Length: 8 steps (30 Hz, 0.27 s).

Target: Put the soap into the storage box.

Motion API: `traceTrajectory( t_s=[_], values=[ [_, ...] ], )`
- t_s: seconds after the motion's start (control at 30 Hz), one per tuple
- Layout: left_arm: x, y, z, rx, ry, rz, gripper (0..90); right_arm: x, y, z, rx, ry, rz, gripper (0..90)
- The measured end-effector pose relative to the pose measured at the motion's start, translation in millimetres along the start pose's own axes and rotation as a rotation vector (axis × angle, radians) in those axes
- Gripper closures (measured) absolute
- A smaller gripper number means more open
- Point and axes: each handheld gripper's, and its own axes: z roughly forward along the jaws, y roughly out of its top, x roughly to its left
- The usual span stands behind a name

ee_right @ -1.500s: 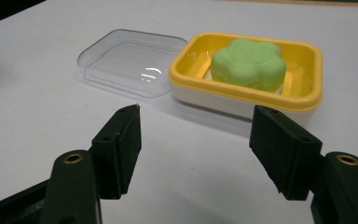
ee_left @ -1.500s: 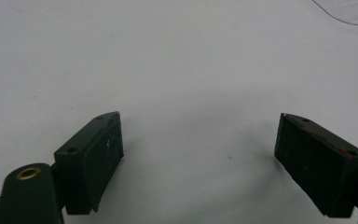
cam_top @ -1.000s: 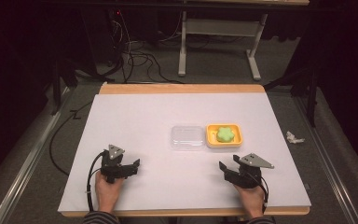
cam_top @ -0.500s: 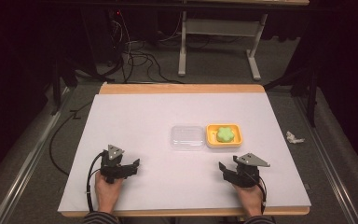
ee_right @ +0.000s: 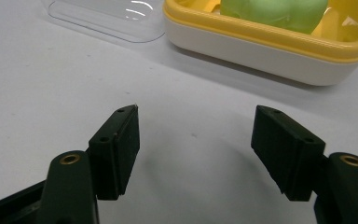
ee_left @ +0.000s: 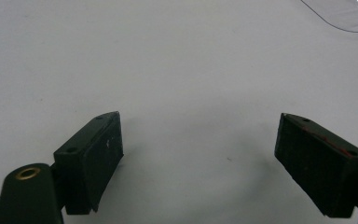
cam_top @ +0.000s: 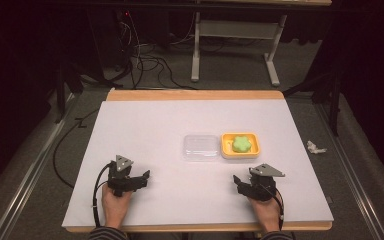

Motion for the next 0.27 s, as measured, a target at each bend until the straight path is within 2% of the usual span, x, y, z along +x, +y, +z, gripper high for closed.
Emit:
traceTrajectory(
  t_s=[0.27],
  values=[
    [-0.2, -0.2, 1.3, 0.004, 0.003, -0.004, 15.8, -0.8, -0.5, -1.1, -0.016, 0.002, 0.006, 33.2]
  ],
)
